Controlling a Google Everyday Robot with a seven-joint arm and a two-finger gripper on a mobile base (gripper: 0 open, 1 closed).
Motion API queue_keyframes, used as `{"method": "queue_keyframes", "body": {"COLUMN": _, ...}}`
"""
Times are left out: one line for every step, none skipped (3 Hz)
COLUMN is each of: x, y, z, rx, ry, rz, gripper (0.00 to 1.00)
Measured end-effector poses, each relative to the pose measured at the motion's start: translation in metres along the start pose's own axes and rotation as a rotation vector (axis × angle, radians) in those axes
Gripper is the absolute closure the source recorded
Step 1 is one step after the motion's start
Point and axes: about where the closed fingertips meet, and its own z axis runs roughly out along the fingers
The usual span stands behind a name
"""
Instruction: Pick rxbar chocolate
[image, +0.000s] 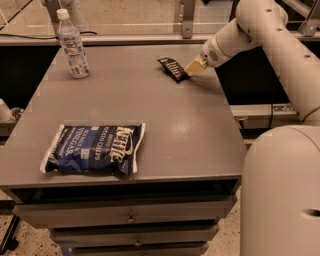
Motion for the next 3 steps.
{"method": "queue_keyframes", "body": {"x": -0.024, "y": 0.008, "z": -0.027, "rx": 0.007, "ry": -0.042, "rz": -0.036, "gripper": 1.00}}
{"method": "queue_keyframes", "body": {"x": -0.048, "y": 0.024, "z": -0.059, "rx": -0.001, "ry": -0.088, "rz": -0.076, "gripper": 1.00}}
{"method": "queue_keyframes", "body": {"x": -0.052, "y": 0.040, "z": -0.067, "rx": -0.030, "ry": -0.076, "rz": -0.097, "gripper": 0.84}}
